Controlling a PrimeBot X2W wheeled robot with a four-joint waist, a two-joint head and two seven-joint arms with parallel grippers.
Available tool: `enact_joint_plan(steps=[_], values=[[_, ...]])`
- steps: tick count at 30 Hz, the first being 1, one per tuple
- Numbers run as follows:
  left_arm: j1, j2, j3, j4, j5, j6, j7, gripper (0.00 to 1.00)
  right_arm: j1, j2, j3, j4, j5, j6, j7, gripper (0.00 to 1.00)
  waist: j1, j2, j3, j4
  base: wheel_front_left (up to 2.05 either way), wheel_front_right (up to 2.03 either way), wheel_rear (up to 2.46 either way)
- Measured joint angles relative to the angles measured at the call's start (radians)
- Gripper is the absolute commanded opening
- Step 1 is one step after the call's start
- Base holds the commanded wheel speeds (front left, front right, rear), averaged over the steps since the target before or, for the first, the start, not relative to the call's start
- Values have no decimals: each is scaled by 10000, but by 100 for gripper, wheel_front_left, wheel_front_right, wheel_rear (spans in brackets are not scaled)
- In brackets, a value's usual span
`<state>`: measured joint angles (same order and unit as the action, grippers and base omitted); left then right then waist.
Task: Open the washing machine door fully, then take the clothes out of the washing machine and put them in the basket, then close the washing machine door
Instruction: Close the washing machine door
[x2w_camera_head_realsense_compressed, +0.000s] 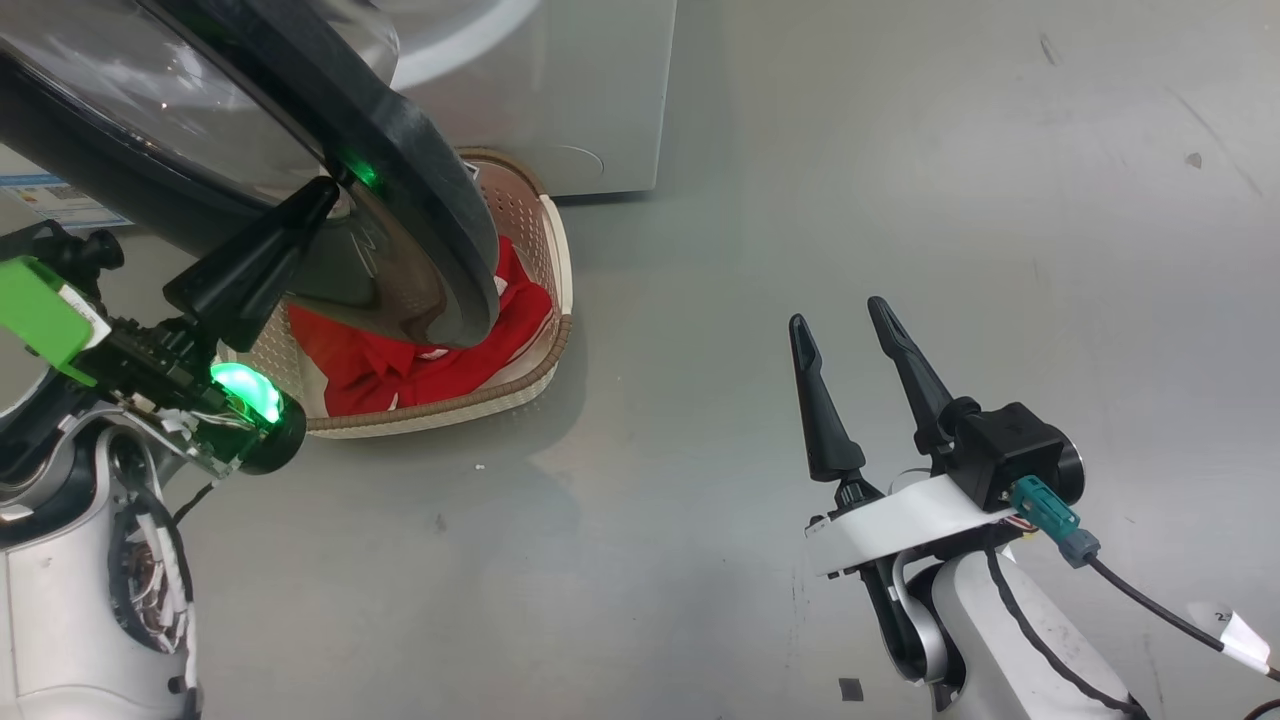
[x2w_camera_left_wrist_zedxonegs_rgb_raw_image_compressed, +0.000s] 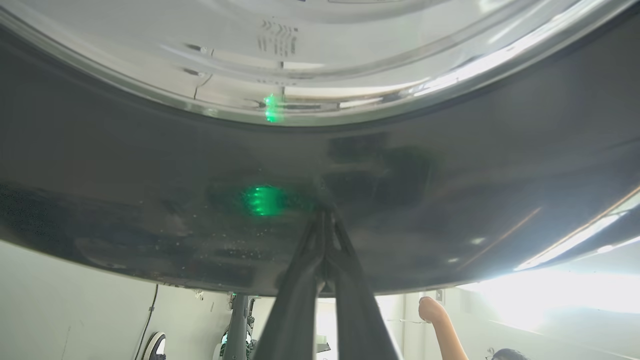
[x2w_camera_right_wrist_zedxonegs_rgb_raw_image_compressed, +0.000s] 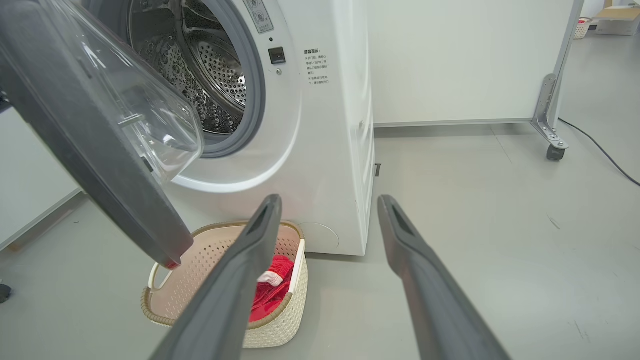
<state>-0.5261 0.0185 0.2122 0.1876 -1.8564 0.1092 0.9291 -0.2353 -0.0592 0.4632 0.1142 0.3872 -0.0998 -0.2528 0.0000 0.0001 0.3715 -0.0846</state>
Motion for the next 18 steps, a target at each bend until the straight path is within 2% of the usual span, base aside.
enact_joint_plan(steps=[18], values=[[-764, 6, 167, -447, 293, 2, -1645, 0, -117, 4, 307, -476, 481, -90, 0, 100, 0, 0, 629, -856, 0, 0, 0]])
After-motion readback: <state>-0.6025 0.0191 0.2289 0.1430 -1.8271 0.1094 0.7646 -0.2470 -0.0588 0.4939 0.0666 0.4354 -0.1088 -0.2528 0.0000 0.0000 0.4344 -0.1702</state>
